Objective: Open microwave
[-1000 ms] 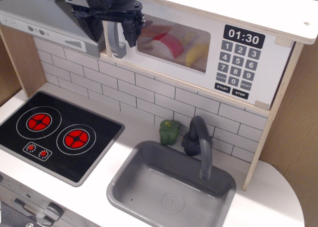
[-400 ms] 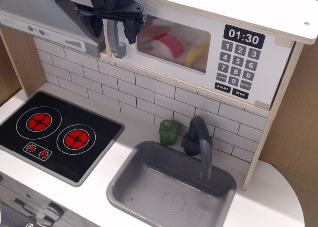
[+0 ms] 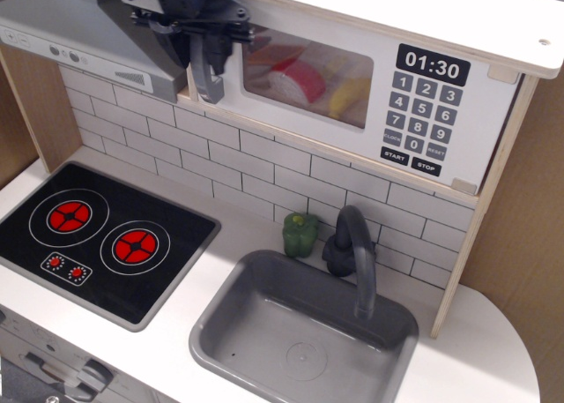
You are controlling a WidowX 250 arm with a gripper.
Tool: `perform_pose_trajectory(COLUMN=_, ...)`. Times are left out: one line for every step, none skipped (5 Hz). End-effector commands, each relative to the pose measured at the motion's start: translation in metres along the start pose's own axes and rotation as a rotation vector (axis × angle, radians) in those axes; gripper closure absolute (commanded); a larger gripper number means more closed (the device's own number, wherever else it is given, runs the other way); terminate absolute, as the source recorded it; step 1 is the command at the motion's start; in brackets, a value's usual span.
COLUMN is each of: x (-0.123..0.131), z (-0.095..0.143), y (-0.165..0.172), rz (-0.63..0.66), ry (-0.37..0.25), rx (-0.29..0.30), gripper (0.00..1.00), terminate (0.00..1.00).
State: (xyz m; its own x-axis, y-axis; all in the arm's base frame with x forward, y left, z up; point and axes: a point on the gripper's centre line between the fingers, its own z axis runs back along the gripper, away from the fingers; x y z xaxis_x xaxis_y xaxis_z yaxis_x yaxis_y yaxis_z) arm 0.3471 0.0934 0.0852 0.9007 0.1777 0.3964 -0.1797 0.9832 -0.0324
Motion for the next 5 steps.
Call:
perform_pose_trajectory(x=0.009, z=0.018, y=0.002, rz=-0.056, ry=-0.058, rx=-0.031, gripper=1.0, terminate=0.0)
perform_pose_trajectory(x=0.0, z=0.024, y=0.003, rz=-0.082, ry=-0.062, rx=-0.048, gripper=1.0, terminate=0.0)
perform_pose_trajectory(x=-0.02, z=0.034, y=0.003, rz=-0.131, ry=-0.06, rx=-0.068, gripper=1.0, terminate=0.0)
perform_pose_trajectory(x=-0.046, z=0.054, y=-0.005, rz=-0.191, ry=0.017, rx=-0.127, gripper=0.0, terminate=0.0)
perform_pose_trajectory(x=-0.084, z=0.083, y=-0.007, rz=-0.212, ry=0.165, rx=-0.286, gripper=0.0, terminate=0.0)
